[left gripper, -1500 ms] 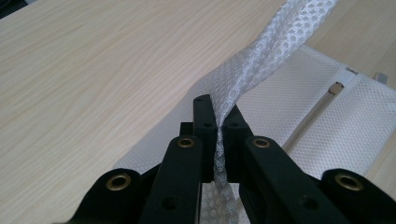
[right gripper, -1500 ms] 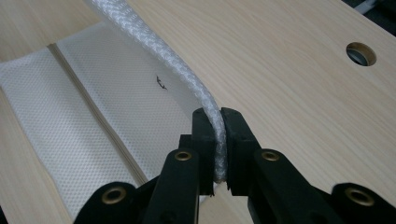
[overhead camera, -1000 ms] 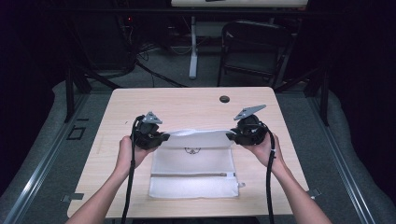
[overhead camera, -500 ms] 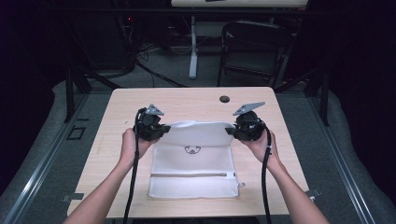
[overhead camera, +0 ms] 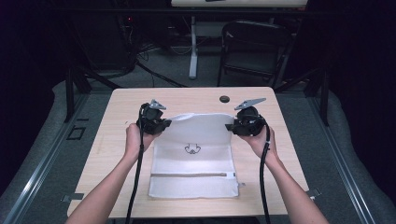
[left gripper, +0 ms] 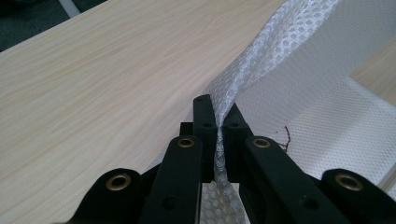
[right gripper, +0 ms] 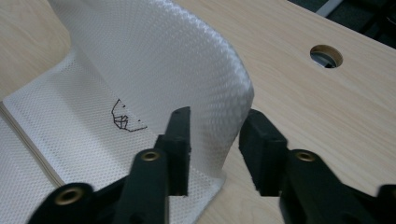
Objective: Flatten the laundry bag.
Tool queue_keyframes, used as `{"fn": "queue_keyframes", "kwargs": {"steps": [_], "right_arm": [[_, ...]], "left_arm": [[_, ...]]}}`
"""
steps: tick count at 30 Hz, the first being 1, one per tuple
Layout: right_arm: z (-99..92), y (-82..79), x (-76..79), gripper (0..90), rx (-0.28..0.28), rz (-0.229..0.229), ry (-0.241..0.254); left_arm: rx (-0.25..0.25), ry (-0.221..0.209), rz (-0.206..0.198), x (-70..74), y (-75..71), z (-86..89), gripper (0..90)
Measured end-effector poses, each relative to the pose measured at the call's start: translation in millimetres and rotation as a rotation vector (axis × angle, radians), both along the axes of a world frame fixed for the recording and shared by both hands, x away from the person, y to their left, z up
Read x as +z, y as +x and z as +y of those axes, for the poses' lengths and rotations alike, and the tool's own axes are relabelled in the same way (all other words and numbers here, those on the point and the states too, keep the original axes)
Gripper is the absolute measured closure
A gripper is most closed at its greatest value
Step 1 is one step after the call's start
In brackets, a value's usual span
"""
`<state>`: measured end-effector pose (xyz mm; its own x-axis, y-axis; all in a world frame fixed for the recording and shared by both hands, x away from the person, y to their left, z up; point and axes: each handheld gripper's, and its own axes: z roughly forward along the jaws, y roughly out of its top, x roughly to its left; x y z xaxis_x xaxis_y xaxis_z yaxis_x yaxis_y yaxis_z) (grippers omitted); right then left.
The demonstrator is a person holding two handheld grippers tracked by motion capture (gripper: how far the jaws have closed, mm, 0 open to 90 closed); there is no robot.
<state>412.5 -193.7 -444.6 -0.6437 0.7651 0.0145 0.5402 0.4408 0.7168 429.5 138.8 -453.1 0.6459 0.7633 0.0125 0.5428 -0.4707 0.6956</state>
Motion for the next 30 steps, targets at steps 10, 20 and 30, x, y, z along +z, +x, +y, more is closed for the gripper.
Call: {"fn": "queue_keyframes", "kwargs": {"steps": [10,20,30], "right_arm": [[-10.9,-22.3,-6.2,28.6,0.033,0.085,0.008],[-7.4,-47.7,-31.8,20.5,0.108,0.162,-0.034],[-12.3,-59.3,-54.5,19.7,0.139,0.22,-0.055]], "left_arm": [[0.007,0.013,-0.014,-10.1,20.9,-9.8,88.3],[0.06,0.034,0.007,-24.5,41.6,-14.0,88.1],[0.081,0.062,-0.001,-43.4,59.6,-19.3,85.6]]}}
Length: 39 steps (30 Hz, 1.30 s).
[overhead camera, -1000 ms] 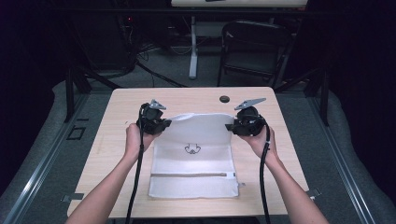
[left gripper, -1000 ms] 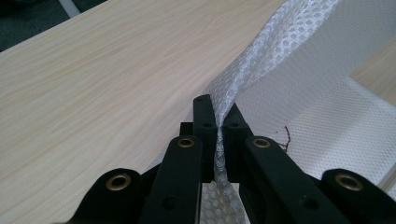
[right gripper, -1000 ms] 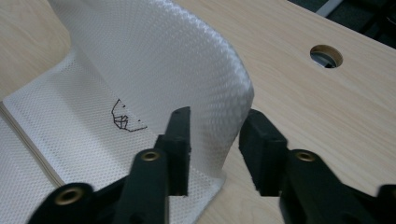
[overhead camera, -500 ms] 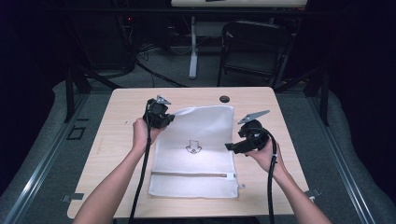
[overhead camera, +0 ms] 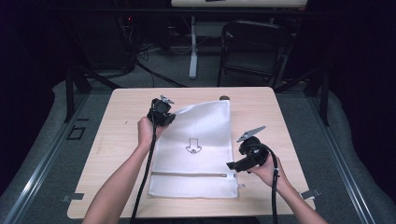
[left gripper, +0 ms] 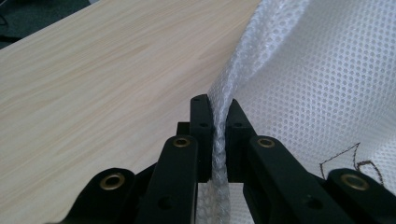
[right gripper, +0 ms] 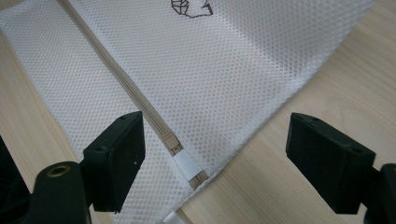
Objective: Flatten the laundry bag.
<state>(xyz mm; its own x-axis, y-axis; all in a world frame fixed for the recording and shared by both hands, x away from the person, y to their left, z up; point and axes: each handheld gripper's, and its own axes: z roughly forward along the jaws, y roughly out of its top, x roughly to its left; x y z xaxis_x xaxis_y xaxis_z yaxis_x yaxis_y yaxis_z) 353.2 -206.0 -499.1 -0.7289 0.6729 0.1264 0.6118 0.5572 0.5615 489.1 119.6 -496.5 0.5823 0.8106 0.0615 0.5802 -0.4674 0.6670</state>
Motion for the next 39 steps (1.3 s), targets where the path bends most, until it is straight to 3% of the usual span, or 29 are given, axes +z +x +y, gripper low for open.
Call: {"fn": "queue_keyframes", "kwargs": {"steps": [3,4,8,12,15,19,22,27,36,39], "right_arm": [[1.0,-0.4,-0.1,19.9,-0.003,-0.001,0.011],[1.7,-0.7,-0.2,19.8,-0.004,-0.003,0.013],[1.5,-0.4,0.4,19.8,0.004,0.002,-0.001],[-0.1,-0.7,0.3,20.0,0.005,0.011,0.011],[-0.9,-2.0,-0.6,20.0,0.01,0.017,0.021],[-1.6,-3.4,-1.0,20.2,0.011,0.021,0.018],[-2.1,-3.3,-1.0,20.4,0.005,0.017,0.021],[-5.6,-7.4,-1.5,20.8,0.014,0.026,0.015],[-16.9,-22.4,-6.0,21.9,0.006,0.025,0.008],[-17.0,-23.3,-7.1,22.8,0.014,0.019,0.009]], "left_arm": [[0.003,0.011,0.011,-4.4,4.7,-0.8,81.4],[0.011,0.028,0.019,-6.5,7.0,-1.5,77.1],[0.027,0.022,0.041,-11.9,13.1,0.7,57.4],[0.068,-0.058,0.036,-10.6,13.9,6.2,28.6],[0.077,-0.086,0.027,-4.3,15.3,12.5,15.6],[0.074,-0.104,0.018,6.6,16.4,22.2,5.9],[0.077,-0.128,0.008,12.3,14.9,25.5,5.0],[0.042,-0.155,0.04,16.7,5.2,27.9,3.3],[-0.023,-0.168,0.038,16.8,-26.4,28.2,2.5],[-0.061,-0.181,0.042,15.6,-43.7,22.4,2.5]]}}
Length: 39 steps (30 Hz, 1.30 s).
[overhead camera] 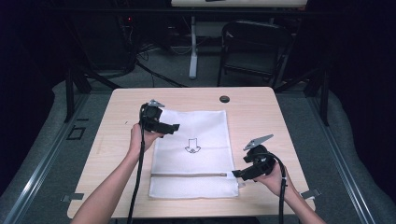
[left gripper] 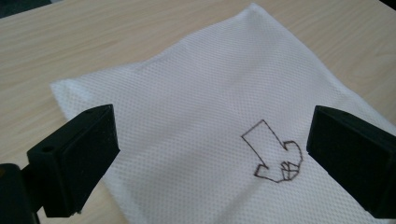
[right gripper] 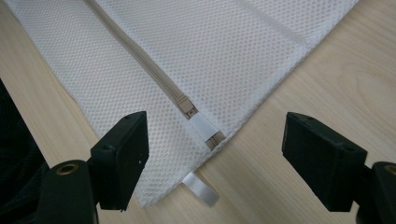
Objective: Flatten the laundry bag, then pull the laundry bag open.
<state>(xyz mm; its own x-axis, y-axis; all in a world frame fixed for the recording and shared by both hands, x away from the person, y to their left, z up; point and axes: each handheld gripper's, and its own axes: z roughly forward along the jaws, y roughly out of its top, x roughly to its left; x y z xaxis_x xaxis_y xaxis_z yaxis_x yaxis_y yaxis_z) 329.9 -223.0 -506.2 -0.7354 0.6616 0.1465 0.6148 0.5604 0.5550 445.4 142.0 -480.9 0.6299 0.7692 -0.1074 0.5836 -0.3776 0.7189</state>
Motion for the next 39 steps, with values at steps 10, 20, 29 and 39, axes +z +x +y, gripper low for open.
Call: {"fn": "queue_keyframes", "kwargs": {"steps": [10,20,29,39], "right_arm": [[-6.7,-1.8,3.2,24.5,-0.024,-0.014,0.012],[-5.7,-0.9,3.0,27.1,-0.034,-0.029,0.013],[-8.5,-2.9,3.7,31.0,-0.053,-0.051,0.0],[-6.8,1.4,0.9,48.4,-0.05,-0.06,0.012]], "left_arm": [[-0.117,0.002,0.006,-16.4,-35.8,-22.7,3.7],[-0.211,-0.027,0.01,-23.6,-55.6,-40.7,4.6],[-0.251,-0.023,-0.003,-22.6,-64.0,-52.1,5.2],[-0.335,-0.009,0.009,-29.8,-80.0,-78.4,6.9]]}}
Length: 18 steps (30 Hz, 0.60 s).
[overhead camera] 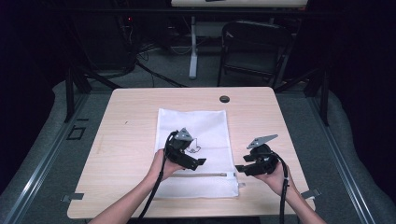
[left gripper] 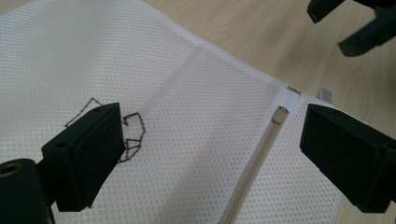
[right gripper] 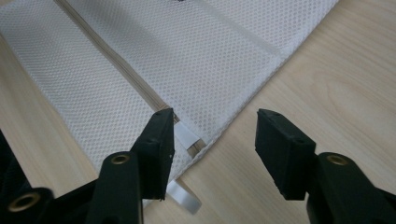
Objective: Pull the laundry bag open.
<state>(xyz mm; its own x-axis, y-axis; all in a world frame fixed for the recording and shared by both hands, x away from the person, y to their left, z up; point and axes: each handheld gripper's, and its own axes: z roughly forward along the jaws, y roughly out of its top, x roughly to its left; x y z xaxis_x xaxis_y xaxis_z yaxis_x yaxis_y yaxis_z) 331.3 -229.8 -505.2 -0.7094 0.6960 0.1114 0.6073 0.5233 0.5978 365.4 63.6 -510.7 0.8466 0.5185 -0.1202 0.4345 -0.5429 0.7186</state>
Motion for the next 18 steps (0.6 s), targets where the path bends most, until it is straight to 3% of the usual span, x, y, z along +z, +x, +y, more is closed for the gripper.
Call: {"fn": "queue_keyframes", "kwargs": {"steps": [7,11,12,14,18], "right_arm": [[14.4,12.5,-11.2,76.2,0.035,0.004,-0.013],[25.1,20.8,-16.6,83.9,0.071,0.01,-0.057],[28.0,22.5,-17.8,85.4,0.071,0.007,-0.049],[33.3,28.1,-20.3,87.7,0.083,0.003,-0.06],[39.9,35.4,-30.2,89.0,0.093,0.036,-0.067]], "left_arm": [[-0.072,0.021,-0.007,-9.6,-12.1,-19.4,15.0],[-0.096,0.019,-0.001,-14.4,-14.6,-26.4,18.0],[-0.096,0.019,-0.001,-14.4,-14.6,-26.4,18.8],[-0.119,0.023,0.001,-17.1,-16.4,-30.7,22.5],[-0.141,0.044,0.004,-23.7,-17.8,-37.3,33.0]]}}
